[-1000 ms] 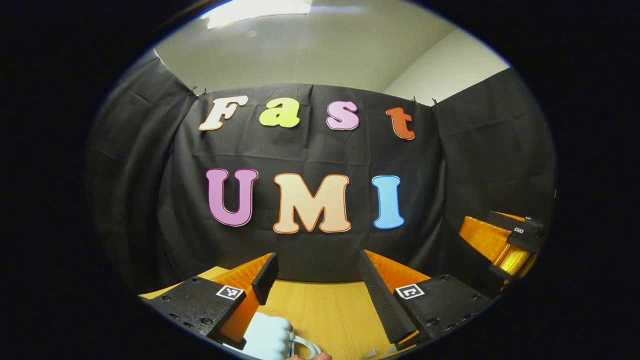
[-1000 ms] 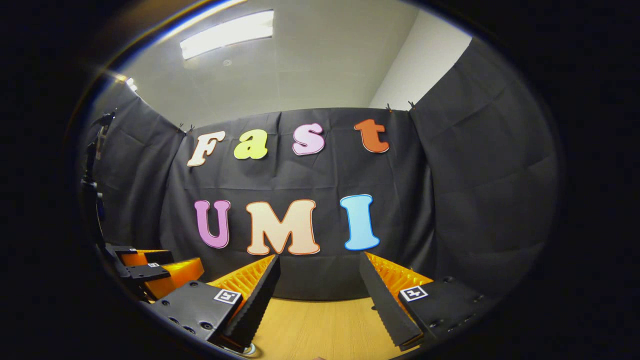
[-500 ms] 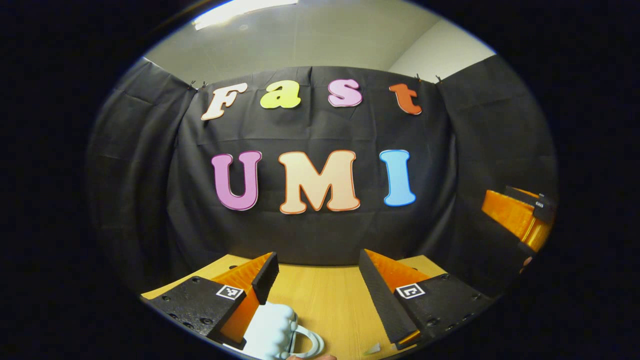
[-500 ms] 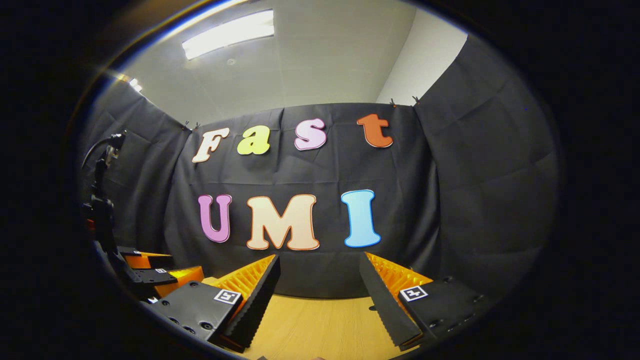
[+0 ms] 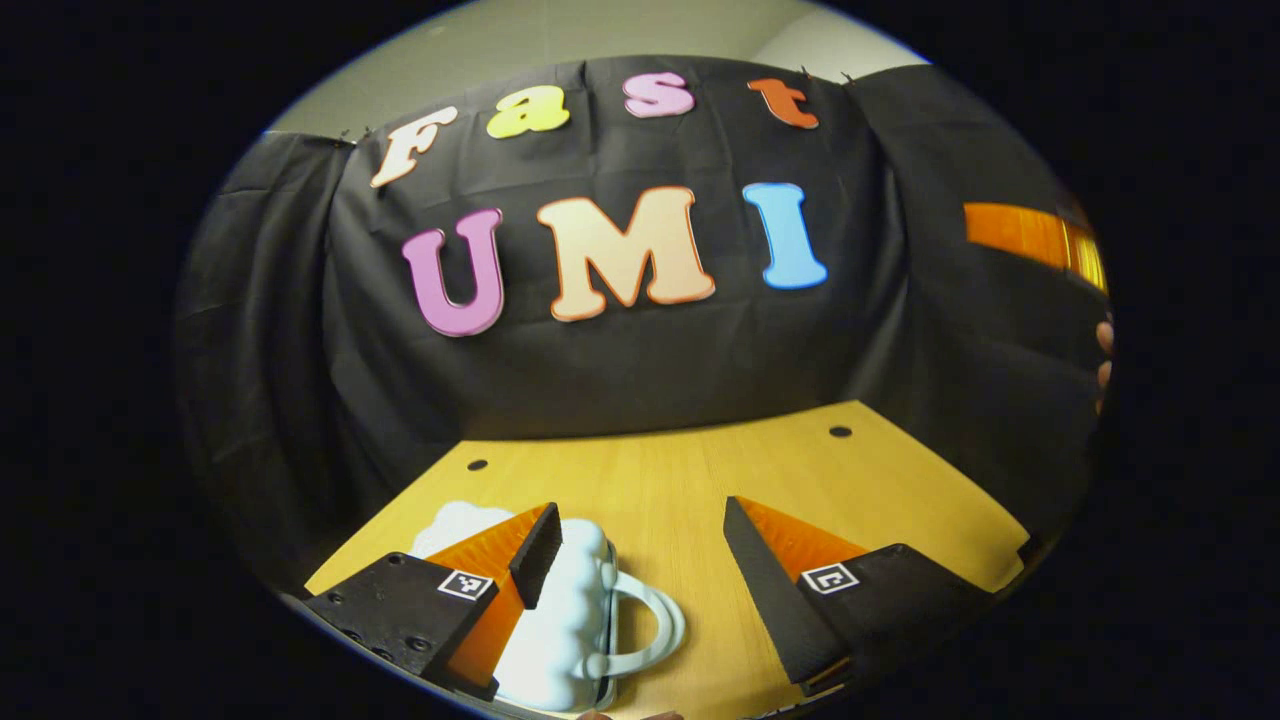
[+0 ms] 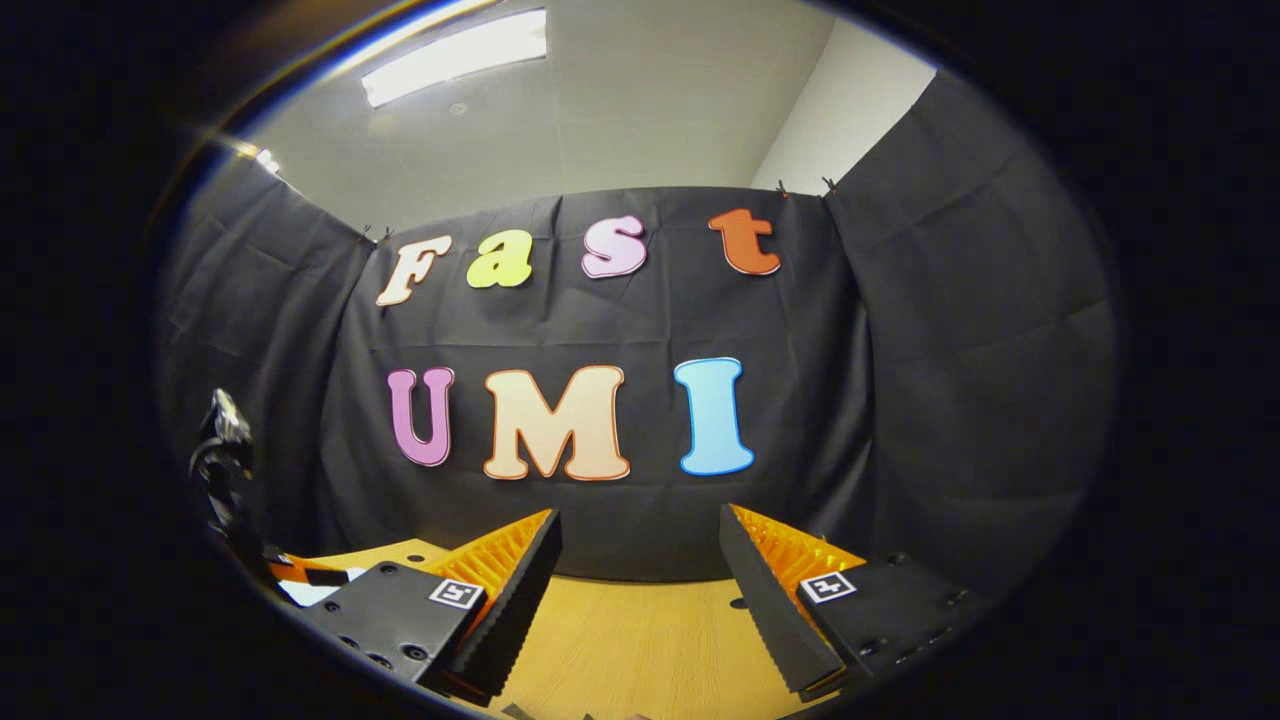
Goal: First open the suitcase, pack the skin care products into it, and then close the suitcase.
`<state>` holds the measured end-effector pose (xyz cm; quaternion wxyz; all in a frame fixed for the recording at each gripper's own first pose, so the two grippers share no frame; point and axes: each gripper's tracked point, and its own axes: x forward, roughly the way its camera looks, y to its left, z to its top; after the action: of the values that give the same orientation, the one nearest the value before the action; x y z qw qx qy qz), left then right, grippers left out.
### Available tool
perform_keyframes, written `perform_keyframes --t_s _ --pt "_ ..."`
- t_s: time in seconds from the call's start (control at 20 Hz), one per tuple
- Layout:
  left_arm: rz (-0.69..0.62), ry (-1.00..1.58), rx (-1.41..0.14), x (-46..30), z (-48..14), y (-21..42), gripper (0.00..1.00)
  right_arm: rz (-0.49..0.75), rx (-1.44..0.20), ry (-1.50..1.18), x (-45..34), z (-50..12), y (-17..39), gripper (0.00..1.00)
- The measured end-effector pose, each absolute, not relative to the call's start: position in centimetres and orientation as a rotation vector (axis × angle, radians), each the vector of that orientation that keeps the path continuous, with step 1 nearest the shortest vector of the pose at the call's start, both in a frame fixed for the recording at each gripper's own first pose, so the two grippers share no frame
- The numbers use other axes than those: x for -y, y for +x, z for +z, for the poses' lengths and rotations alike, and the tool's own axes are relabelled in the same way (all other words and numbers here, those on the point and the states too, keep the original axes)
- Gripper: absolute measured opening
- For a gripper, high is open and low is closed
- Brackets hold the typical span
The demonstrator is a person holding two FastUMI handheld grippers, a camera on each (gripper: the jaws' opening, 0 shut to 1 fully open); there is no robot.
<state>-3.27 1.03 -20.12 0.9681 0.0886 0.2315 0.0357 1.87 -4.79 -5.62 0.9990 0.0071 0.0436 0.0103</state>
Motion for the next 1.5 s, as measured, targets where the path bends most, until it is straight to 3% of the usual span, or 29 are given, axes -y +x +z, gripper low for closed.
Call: perform_keyframes --t_s 0.8,0.9,1.0,1.5 --pt "-0.036 0.069 -0.974 -0.6 -35.1 -6.1 0.94 -0.102 -0.230 -0.048 5.1 -8.6 1.2 0.99" --pt "-0.028 0.057 -1.011 -0.6 -35.6 -6.0 0.95 -0.094 -0.226 -0.073 4.8 -8.5 1.0 0.99" --pt "-0.050 0.046 -1.024 0.0 -35.9 -5.5 0.86 -0.089 -0.214 -0.099 4.6 -8.2 0.9 0.98" --pt "0.037 -0.034 -1.227 0.4 -39.2 -5.9 0.84 -0.082 -0.211 -0.105 4.9 -8.2 0.4 0.99"
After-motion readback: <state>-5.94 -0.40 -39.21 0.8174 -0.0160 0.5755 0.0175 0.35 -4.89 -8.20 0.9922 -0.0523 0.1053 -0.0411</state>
